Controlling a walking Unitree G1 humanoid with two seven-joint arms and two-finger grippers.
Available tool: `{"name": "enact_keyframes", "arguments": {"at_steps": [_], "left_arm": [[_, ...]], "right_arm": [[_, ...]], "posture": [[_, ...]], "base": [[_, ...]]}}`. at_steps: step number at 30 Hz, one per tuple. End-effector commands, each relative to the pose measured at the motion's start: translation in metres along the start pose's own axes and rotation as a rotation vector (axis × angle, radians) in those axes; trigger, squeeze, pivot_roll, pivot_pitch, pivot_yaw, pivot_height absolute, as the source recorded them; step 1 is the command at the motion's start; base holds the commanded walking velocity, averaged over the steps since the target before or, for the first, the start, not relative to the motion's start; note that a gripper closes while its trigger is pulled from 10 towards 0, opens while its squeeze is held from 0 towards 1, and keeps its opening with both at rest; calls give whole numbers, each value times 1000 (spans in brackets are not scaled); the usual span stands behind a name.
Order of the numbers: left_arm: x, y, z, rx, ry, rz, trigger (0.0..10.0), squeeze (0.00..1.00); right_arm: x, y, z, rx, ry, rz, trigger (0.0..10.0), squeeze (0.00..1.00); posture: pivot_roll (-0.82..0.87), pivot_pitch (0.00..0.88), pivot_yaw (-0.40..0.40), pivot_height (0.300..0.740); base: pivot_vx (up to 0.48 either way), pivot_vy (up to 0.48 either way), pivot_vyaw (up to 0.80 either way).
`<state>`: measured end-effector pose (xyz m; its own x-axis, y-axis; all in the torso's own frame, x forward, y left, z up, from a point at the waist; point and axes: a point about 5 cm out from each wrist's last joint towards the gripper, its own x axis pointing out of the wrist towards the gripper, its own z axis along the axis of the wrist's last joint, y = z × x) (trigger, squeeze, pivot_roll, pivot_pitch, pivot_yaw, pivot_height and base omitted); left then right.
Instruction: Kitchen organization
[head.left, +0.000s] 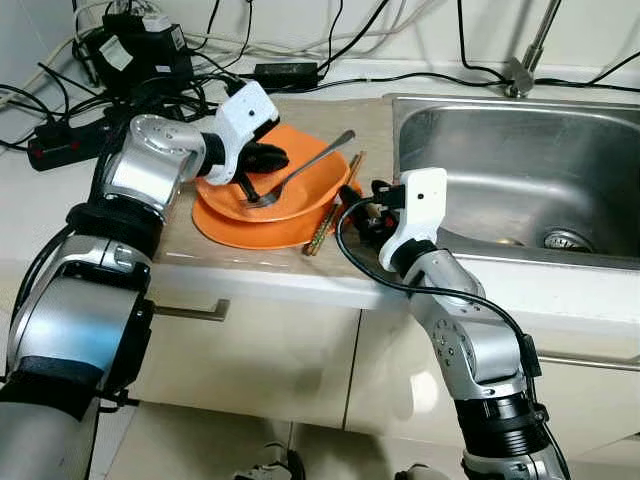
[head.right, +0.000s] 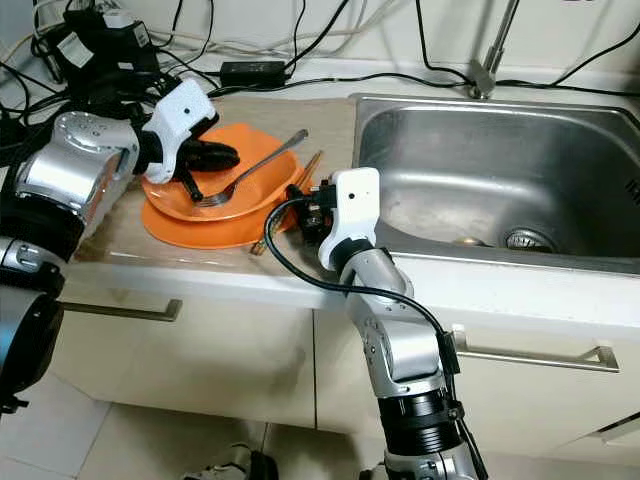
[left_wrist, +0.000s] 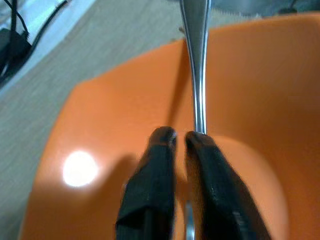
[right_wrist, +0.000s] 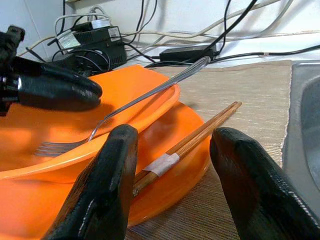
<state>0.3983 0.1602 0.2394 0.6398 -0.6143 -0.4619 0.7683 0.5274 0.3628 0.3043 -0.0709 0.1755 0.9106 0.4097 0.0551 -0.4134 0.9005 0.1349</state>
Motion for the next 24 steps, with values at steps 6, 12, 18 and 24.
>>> {"name": "enact_keyframes", "arguments": {"at_steps": [6,12,18,24], "left_arm": [[-1,1,-9,18,50,6,10000,1000],[1,0,-9,23,57,0,10000,1000],[4,-3,-10,28,61,-15,10000,1000],[9,-7,-12,33,74,-31,10000,0]], "right_arm": [[-2,1,4,-7,-11,5,10000,0],[-3,1,5,-9,-13,5,10000,0],[-2,2,5,-7,-13,8,10000,0],[-2,2,6,-7,-15,10,10000,0]], "posture": [[-25,24,66,707],[-27,25,67,707],[-28,26,67,707],[-29,25,67,707]], "base": [[0,0,0],[0,0,0],[0,0,0],[0,0,0]]}}
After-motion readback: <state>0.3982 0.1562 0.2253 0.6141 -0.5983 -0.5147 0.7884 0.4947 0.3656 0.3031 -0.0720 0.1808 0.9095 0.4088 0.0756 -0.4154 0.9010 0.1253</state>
